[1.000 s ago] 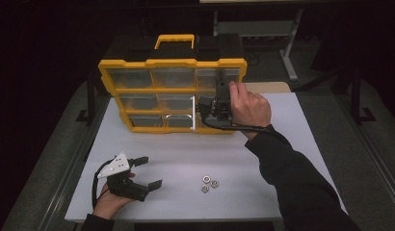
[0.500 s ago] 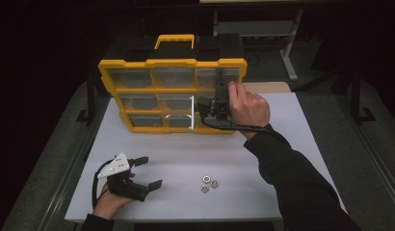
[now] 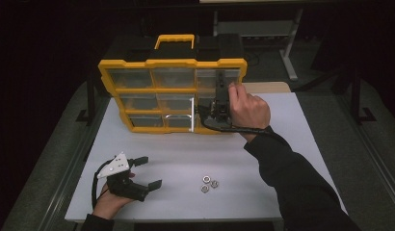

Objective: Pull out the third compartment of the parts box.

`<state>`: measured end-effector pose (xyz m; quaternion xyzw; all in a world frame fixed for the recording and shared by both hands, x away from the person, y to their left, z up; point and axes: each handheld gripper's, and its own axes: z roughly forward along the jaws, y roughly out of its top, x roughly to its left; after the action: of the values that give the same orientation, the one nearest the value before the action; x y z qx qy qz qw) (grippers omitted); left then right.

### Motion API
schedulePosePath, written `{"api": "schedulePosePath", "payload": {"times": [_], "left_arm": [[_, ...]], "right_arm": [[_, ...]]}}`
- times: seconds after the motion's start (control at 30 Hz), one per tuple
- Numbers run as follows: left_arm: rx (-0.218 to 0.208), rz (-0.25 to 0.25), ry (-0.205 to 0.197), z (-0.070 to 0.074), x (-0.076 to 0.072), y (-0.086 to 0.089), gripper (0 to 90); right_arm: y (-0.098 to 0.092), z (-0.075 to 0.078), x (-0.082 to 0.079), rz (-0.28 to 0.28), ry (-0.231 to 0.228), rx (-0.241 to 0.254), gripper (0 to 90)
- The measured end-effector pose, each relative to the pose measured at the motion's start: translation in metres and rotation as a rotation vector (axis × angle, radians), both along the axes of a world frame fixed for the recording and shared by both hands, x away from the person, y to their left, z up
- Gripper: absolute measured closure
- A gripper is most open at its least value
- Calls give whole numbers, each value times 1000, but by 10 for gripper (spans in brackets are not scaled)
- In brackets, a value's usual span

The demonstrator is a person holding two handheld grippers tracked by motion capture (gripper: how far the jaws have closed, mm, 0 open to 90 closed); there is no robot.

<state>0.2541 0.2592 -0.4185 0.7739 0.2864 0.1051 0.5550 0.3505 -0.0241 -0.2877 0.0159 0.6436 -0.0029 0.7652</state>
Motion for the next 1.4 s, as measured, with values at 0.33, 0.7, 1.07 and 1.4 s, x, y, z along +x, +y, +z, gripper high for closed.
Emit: {"api": "schedulePosePath", "payload": {"times": [0.33,0.7,1.07,1.4], "left_arm": [[0,0,1,0,0,0,0],[9,-5,-3,0,0,0,0],[13,-6,-2,0,0,0,0],[11,-4,1,0,0,-1,0]], "right_arm": [[-1,0,-9,7,-9,2,801],[-2,1,-21,12,-3,-3,801],[-1,1,-33,15,3,4,802],[-3,0,-43,25,-5,9,801]]}}
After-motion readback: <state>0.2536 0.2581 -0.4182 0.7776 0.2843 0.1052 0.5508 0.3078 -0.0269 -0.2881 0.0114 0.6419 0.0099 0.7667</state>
